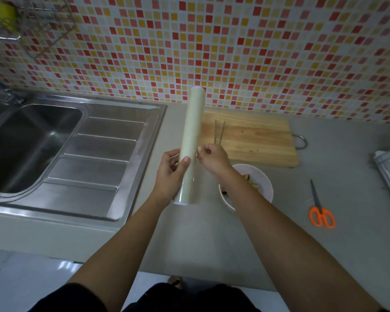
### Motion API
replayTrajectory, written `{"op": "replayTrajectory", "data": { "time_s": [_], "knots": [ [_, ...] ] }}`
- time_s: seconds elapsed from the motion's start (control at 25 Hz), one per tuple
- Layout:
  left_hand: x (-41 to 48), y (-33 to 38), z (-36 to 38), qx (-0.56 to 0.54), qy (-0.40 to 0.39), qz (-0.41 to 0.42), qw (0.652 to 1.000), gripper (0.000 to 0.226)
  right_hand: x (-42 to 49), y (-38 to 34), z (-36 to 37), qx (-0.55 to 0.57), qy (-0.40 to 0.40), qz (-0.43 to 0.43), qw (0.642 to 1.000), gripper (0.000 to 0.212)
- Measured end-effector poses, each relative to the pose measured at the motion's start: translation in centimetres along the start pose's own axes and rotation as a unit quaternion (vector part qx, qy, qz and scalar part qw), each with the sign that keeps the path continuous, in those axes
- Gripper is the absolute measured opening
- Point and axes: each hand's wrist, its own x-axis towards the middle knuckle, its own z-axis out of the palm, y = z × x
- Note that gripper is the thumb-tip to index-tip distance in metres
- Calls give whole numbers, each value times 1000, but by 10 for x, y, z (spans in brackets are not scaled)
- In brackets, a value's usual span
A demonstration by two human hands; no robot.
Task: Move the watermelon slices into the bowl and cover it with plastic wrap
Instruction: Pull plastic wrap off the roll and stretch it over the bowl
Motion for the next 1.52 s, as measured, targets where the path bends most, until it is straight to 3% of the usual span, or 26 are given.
{"op": "replayTrajectory", "data": {
  "time_s": [0.16, 0.28, 0.48, 0.64, 1.08, 1.24, 1.4, 1.52],
  "knots": [
    [0, 1, 15, -24, -16, -12, 1000, 22, 3, 4, -21, 142, 20, 45, 989, 27],
    [-2, 2, 22, -17, -35, -8, 999, 22, -2, 12, -34, 249, -7, 44, 967, 11],
    [-7, 7, 36, 57, -8, 33, 998, 28, -5, 19, -39, 248, 26, 55, 967, 11],
    [-11, 9, 39, 47, -2, 22, 999, 31, -8, 18, -44, 227, 12, 43, 973, 17],
    [-10, 9, 37, 22, -19, 20, 999, 33, -16, 9, -44, 8, 17, -31, 999, 14],
    [-6, 10, 40, 37, -27, 1, 999, 35, -20, 9, -43, -22, 51, -82, 995, 8],
    [2, 15, 38, 53, -60, -39, 996, 36, -23, 12, -42, 6, 46, -103, 994, 14],
    [0, 12, 40, 66, -51, -19, 996, 38, -24, 15, -41, 32, 34, -99, 994, 8]
  ]
}}
